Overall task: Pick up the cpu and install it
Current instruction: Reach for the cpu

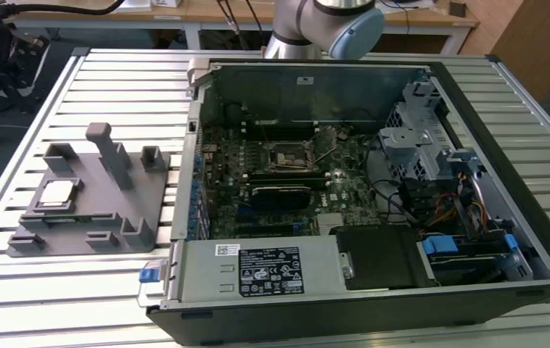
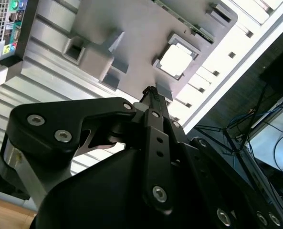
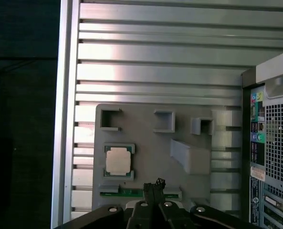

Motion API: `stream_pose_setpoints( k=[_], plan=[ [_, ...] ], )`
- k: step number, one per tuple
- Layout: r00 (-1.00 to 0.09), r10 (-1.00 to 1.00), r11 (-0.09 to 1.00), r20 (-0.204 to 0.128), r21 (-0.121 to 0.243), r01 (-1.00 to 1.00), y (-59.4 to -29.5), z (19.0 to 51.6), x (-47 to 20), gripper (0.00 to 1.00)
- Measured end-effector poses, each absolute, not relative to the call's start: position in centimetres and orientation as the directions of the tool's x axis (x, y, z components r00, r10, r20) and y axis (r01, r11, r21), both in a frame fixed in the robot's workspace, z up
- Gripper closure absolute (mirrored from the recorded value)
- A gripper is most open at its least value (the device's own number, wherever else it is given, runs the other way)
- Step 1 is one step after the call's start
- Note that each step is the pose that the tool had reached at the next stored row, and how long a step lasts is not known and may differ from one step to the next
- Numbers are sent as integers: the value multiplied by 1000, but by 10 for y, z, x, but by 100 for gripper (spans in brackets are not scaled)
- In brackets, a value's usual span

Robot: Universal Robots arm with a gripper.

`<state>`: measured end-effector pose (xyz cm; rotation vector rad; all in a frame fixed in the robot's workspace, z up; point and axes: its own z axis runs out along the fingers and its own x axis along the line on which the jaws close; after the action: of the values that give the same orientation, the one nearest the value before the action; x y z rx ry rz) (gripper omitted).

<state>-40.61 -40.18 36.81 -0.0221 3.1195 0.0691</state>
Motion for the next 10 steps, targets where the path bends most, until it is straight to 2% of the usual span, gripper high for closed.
stream_pose_setpoints(
  k=[10],
  plan=[
    [-1000, -16, 999, -21, 44, -17, -402, 366, -437, 89]
  ],
)
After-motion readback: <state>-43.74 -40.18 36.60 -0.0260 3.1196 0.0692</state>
